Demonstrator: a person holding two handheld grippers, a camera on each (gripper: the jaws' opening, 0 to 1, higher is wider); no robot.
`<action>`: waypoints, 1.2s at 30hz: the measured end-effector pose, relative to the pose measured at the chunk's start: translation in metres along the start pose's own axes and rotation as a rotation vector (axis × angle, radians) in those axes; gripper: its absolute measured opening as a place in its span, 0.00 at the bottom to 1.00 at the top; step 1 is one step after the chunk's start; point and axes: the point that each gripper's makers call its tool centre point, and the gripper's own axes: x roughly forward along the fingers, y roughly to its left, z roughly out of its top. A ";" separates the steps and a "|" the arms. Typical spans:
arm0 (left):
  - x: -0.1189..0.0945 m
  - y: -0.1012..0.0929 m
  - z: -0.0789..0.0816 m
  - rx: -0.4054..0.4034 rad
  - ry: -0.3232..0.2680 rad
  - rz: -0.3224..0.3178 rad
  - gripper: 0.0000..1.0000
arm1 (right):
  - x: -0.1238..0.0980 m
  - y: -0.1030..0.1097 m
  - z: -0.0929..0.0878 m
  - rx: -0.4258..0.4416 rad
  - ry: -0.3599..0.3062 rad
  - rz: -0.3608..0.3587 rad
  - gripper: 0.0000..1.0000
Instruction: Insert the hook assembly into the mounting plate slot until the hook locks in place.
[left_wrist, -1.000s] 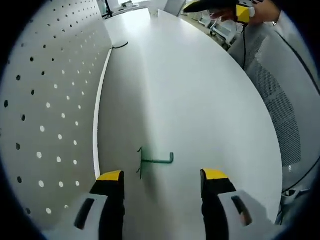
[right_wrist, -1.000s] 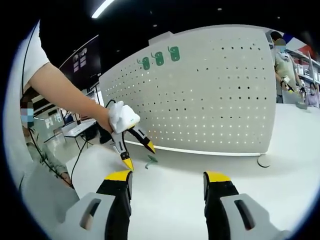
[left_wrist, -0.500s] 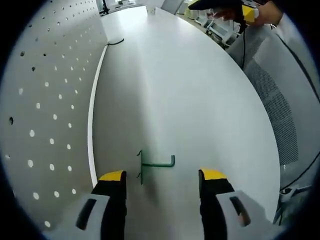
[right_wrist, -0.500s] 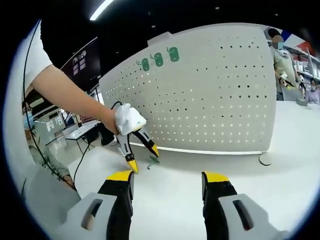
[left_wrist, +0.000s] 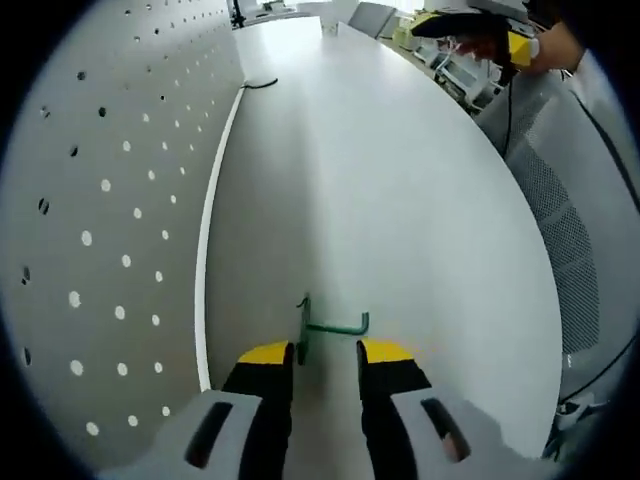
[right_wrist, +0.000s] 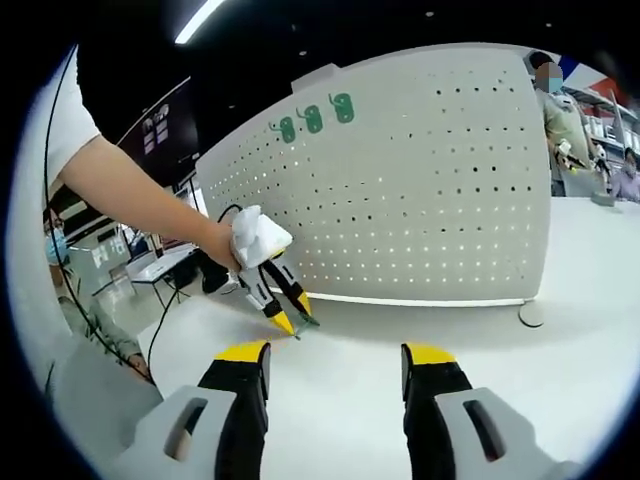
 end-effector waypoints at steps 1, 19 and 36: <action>0.000 0.000 0.000 -0.003 0.001 0.004 0.21 | 0.000 0.000 0.000 0.001 0.001 0.000 0.50; 0.000 0.005 0.001 -0.003 0.026 0.075 0.03 | 0.000 0.000 0.000 -0.002 -0.003 0.001 0.50; 0.000 0.008 0.001 0.016 -0.008 0.129 0.02 | 0.001 0.001 -0.001 -0.011 0.004 0.007 0.50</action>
